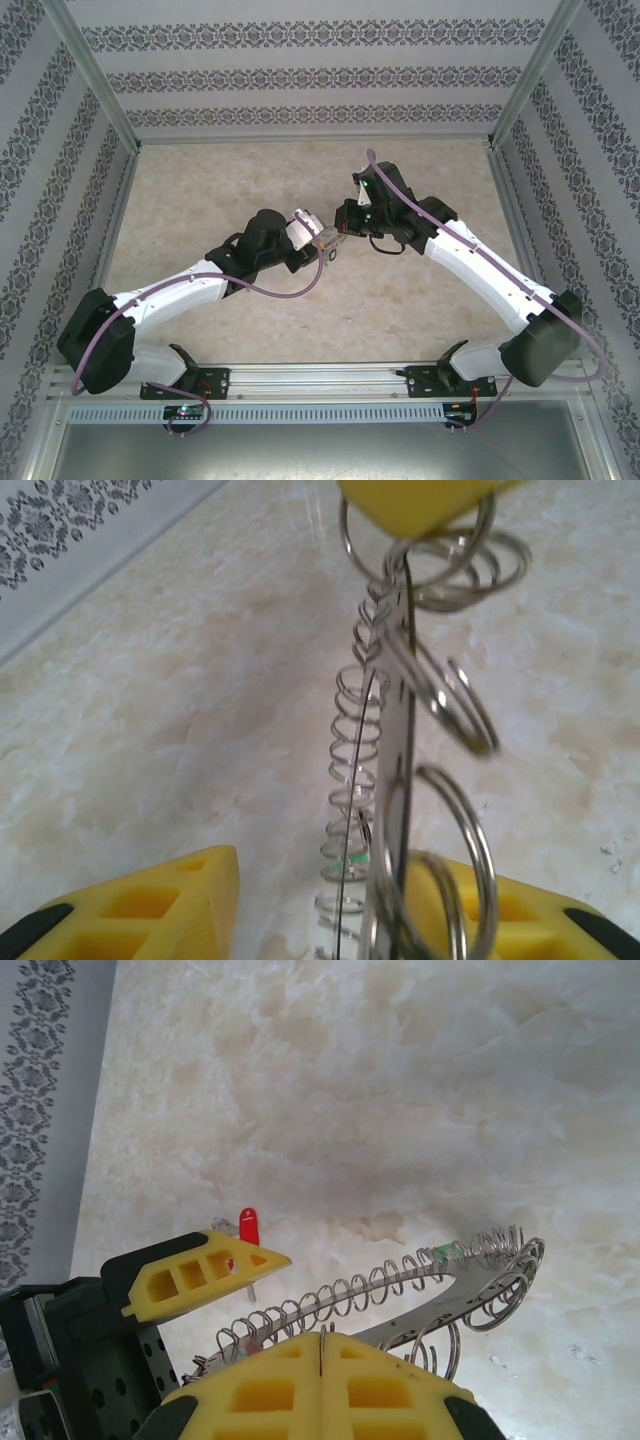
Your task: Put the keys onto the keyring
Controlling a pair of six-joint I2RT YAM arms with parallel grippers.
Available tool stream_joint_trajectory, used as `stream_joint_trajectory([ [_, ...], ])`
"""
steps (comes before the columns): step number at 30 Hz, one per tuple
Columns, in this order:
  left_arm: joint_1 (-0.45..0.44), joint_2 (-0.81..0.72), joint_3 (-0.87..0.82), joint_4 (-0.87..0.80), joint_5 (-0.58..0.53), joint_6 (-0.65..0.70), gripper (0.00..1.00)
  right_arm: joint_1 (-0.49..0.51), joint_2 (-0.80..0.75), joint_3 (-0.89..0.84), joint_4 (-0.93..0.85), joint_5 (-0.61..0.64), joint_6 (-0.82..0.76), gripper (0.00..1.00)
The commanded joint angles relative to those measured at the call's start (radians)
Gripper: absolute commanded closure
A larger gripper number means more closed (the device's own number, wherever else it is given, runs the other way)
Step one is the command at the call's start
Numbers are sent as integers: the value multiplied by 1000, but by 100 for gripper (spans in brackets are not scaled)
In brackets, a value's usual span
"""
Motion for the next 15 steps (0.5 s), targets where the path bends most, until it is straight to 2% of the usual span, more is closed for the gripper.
stream_joint_trajectory([
  [1, 4, -5, 19, -40, 8, 13, 54, 13, -34, 40, 41, -1, 32, 100],
  [5, 15, -8, 21, -56, 61, 38, 53, 21, -42, 39, 45, -6, 23, 100],
  [6, 19, -9, 26, -62, 61, 39, 56, 23, -45, 38, 47, -7, 19, 100],
  [10, 35, -20, 34, -75, 76, 43, 80, 33, -51, 29, 57, -3, 8, 100],
  [15, 40, -49, 27, -78, 116, 82, 89, 39, -36, 35, 55, -25, -1, 100],
])
